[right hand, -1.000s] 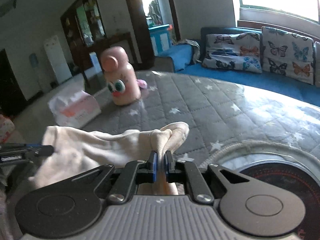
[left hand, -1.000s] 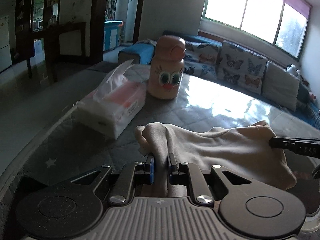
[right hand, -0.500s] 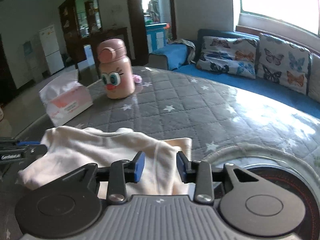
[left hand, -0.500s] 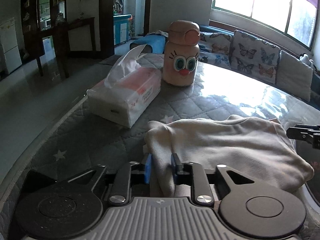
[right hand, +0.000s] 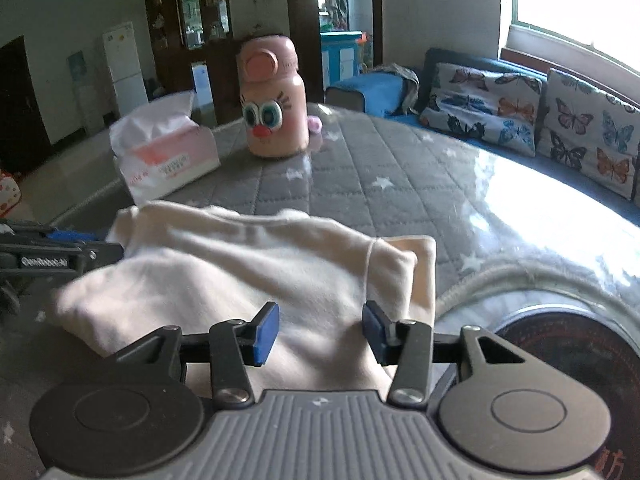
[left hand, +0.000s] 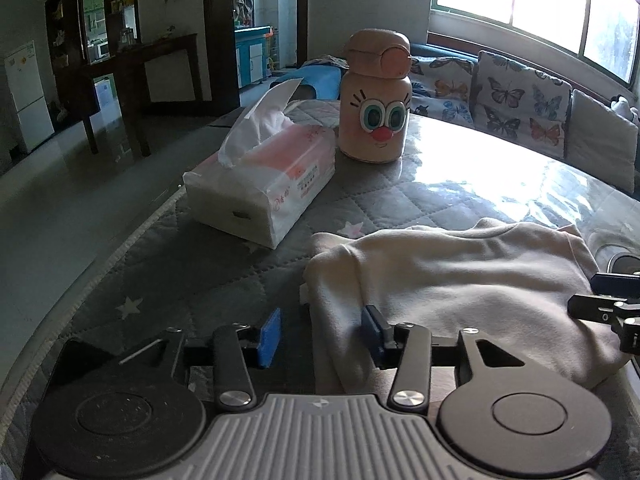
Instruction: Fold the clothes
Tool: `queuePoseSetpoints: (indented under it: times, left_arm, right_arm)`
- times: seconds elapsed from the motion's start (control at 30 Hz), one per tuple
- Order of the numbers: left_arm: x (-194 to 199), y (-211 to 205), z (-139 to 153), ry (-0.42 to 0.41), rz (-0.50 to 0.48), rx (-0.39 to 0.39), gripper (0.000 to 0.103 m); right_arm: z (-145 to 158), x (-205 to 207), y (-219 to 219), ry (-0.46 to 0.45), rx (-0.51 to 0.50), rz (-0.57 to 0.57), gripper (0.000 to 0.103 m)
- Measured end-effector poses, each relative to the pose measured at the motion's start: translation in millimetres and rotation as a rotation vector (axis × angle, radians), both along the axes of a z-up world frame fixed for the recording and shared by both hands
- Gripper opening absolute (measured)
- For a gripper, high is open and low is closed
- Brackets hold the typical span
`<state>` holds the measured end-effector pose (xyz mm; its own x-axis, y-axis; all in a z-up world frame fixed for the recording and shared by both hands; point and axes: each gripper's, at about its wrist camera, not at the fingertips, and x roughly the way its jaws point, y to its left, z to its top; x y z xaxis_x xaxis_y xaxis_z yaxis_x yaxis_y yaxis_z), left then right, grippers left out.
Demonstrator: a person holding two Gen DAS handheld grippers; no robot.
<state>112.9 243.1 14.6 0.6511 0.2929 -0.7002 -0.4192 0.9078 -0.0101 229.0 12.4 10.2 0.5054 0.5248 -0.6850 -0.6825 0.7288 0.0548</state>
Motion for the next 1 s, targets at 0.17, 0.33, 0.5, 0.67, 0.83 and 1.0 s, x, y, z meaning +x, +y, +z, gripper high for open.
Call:
queuePoseSetpoints:
  times: [0.17, 0.33, 0.5, 0.67, 0.83, 1.0]
  left_arm:
    - [1, 0, 0, 0.005, 0.003, 0.007, 0.053]
    - [-2, -2, -1, 0.01, 0.006, 0.016, 0.059]
    - [-8, -4, 1, 0.012, 0.008, 0.034, 0.065]
    - [-18, -4, 3, 0.002, 0.014, 0.033, 0.072]
    - [-28, -11, 2, -0.003, 0.005, 0.048, 0.078]
    - [-41, -18, 4, -0.017, -0.01, 0.066, 0.085]
  right_arm:
    - [6, -5, -2, -0.009, 0.016, 0.001, 0.053]
    - [13, -20, 4, -0.029, 0.038, 0.04, 0.069]
    - [3, -33, 13, -0.042, -0.014, 0.077, 0.076]
    - [5, -41, 14, -0.048, -0.001, 0.074, 0.079]
    - [1, -47, 25, -0.048, -0.019, 0.095, 0.085]
    - [2, -55, 28, -0.058, -0.01, 0.102, 0.087]
